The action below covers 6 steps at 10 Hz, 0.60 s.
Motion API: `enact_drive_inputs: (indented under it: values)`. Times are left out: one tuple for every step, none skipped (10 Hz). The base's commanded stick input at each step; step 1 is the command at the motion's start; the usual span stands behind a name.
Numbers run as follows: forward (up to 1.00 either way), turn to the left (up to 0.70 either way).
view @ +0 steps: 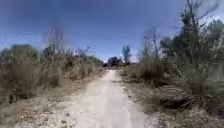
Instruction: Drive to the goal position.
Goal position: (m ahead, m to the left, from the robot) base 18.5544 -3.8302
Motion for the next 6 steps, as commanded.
enact_drive_inputs:
  values:
    - [0.7,0.0]
    - [0.7,0.0]
    - [0.7,0.0]
    - [0.7,0.0]
    - [0.7,0.0]
    - [0.7,0.0]
